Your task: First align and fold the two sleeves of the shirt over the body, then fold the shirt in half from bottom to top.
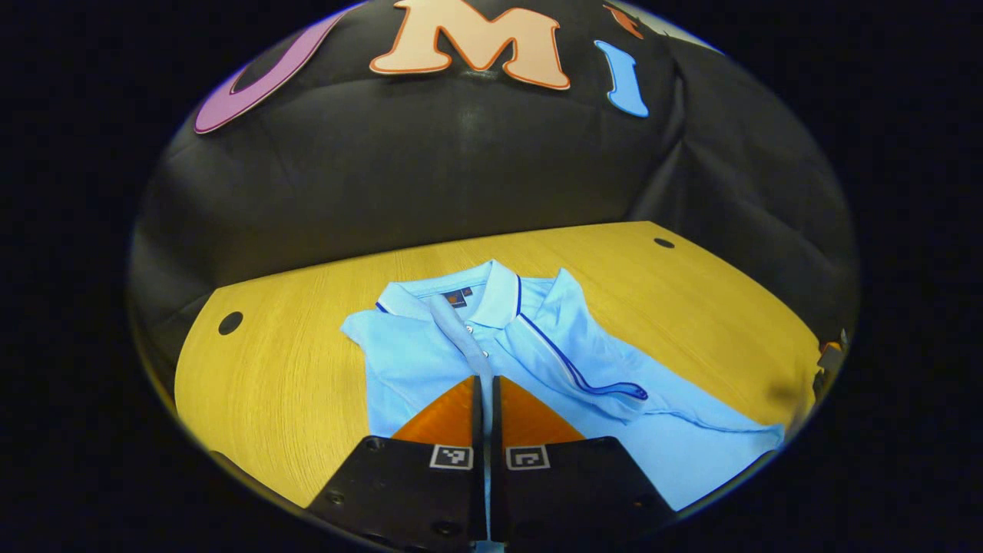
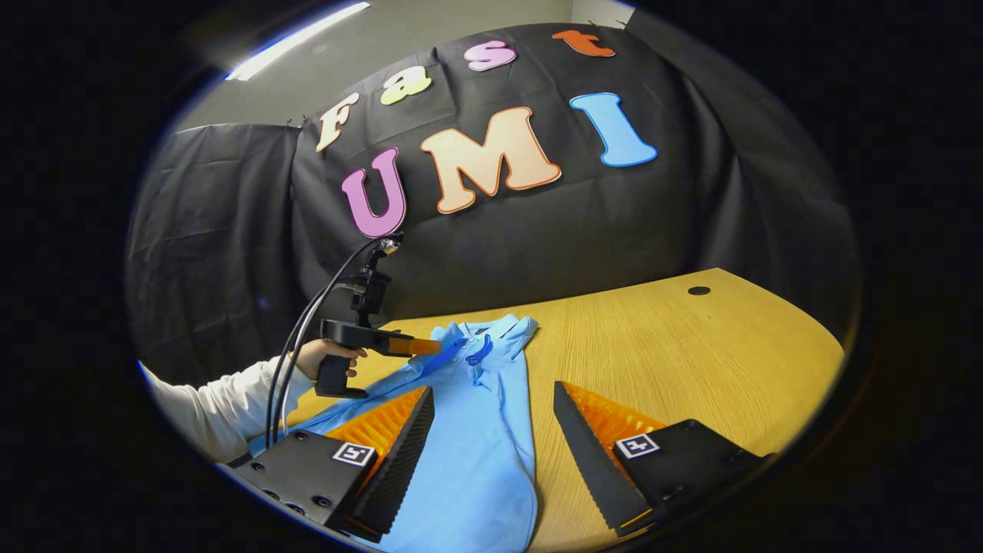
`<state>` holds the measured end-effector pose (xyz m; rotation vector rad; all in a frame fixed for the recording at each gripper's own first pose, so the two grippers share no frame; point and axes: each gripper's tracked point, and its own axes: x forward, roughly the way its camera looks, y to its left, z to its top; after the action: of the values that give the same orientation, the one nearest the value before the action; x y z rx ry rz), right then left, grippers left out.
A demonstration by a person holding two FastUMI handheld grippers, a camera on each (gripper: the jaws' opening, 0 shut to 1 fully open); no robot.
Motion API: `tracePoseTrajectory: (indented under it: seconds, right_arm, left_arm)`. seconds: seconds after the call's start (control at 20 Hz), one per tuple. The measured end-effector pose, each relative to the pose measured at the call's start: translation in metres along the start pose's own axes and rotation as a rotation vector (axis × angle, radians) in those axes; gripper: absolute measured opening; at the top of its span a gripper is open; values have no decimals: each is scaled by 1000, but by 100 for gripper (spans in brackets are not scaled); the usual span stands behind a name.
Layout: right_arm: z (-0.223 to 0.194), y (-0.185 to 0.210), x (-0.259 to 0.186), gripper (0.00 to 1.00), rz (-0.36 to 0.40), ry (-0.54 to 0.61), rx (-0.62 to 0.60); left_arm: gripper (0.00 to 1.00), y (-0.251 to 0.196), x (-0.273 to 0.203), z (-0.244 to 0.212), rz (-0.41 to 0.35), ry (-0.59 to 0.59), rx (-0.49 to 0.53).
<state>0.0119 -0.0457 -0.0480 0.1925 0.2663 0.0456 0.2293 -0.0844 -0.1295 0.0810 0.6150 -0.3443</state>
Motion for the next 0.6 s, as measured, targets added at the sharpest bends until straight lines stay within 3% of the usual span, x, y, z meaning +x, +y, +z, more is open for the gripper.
tracePoseTrajectory:
  seconds: [0.15,0.2,0.3,0.4,0.45,0.5,0.6]
  right_arm:
    - [-6,2,3,98,0,21,-11]
    - [-9,2,3,98,0,29,-18]
    - [-15,3,6,98,-2,43,-30]
    - [-23,6,8,98,1,62,-40]
    - [-29,8,8,98,5,77,-46]
    - [-36,10,7,98,8,93,-57]
    - [-43,16,5,98,12,110,-86]
  left_arm:
    - [10,-6,-15,3,0,-31,-46]
    - [25,-5,-20,2,6,-43,-48]
    - [77,-3,-40,-2,24,-62,-38]
    - [81,3,-67,-7,55,-86,-20]
    - [95,6,-81,-10,72,-101,-8]
    - [99,8,-95,-13,83,-116,3]
    - [99,10,-125,-26,97,-136,18]
